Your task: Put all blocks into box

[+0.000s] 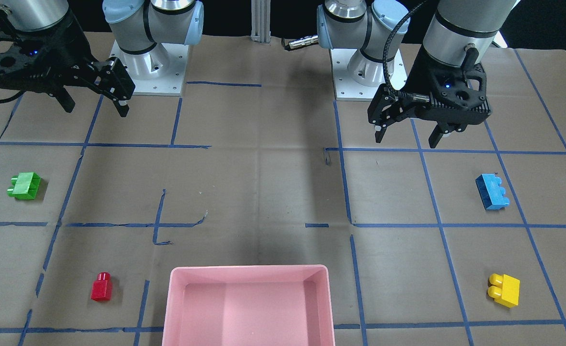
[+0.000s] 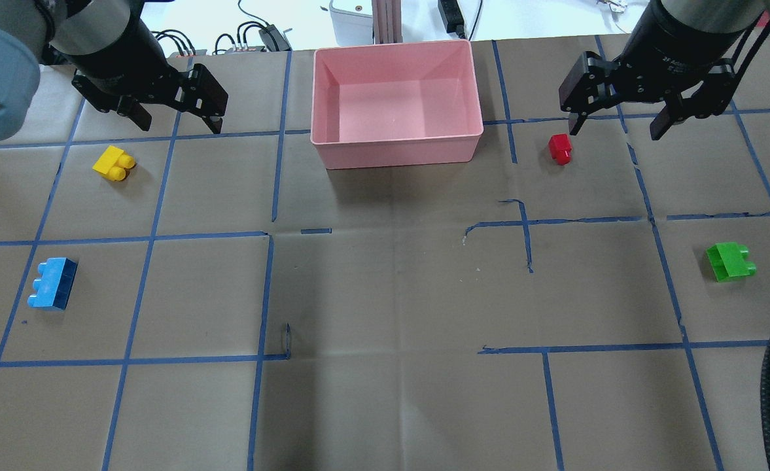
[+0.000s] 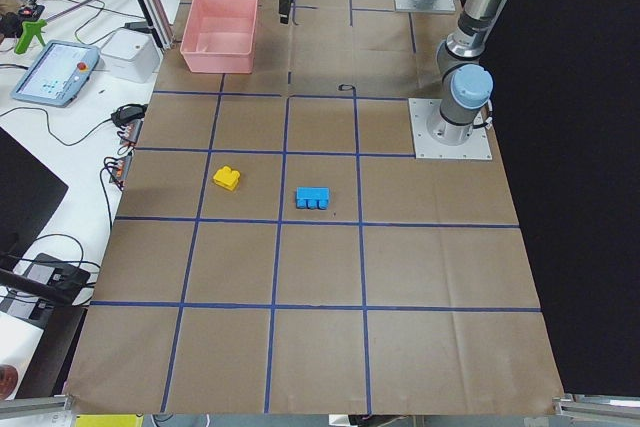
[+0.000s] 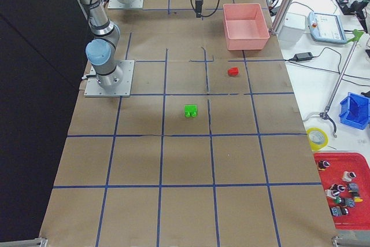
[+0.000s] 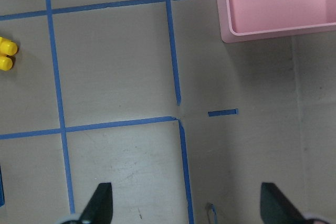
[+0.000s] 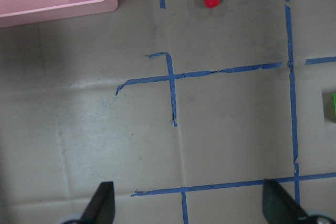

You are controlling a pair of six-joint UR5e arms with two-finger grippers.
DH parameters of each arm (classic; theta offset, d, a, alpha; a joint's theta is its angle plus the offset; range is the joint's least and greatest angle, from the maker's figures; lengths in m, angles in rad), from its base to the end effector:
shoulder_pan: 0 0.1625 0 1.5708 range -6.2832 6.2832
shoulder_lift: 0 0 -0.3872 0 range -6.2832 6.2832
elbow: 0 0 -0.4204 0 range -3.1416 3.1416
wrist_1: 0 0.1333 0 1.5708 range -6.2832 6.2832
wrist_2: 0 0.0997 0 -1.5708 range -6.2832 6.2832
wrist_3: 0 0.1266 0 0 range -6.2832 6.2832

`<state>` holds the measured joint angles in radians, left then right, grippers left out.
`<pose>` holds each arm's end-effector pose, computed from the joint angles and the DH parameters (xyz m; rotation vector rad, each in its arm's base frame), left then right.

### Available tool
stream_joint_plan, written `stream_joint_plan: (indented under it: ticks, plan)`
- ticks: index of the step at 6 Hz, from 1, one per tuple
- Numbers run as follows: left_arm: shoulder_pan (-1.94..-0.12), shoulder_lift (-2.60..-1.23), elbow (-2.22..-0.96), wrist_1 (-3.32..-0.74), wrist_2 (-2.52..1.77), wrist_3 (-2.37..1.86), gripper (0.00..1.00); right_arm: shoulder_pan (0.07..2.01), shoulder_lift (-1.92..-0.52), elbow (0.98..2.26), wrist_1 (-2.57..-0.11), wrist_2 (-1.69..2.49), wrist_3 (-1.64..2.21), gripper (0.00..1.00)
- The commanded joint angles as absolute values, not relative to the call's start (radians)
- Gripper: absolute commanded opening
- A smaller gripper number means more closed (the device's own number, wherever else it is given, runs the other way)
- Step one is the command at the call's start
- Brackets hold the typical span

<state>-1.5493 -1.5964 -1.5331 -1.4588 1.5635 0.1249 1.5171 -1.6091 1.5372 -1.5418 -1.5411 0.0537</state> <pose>-0.1225 -0.5476 0.4414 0.1627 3.1295 -0.1950 0.1095 -0.5161 0.4575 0.1660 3.1068 -0.0667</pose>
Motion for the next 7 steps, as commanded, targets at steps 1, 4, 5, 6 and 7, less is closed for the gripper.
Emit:
stream_joint_plan:
  ticks: [1, 4, 5, 6, 7]
  plan:
    - [-1.549, -1.570, -1.540, -1.460, 1.568, 0.130, 1.00, 1.517, -1.608, 1.539, -1.542, -1.542, 0.054, 1.00]
    - [-1.548, -1.569, -1.554, -1.459, 1.571, 0.130, 1.00, 1.517, -1.609, 1.539, -1.537, -1.540, 0.058, 1.00]
    - [-1.543, -1.577, -1.543, -1.459, 1.569, 0.132, 1.00, 1.517, -1.608, 1.539, -1.539, -1.540, 0.063, 1.00]
    - [-1.519, -1.572, -1.551, -1.457, 1.575, 0.187, 1.00, 1.517, -1.608, 1.537, -1.540, -1.540, 0.064, 1.00]
    - [-1.411, -1.565, -1.551, -1.460, 1.575, 0.377, 1.00, 1.517, -1.608, 1.540, -1.539, -1.542, 0.064, 1.00]
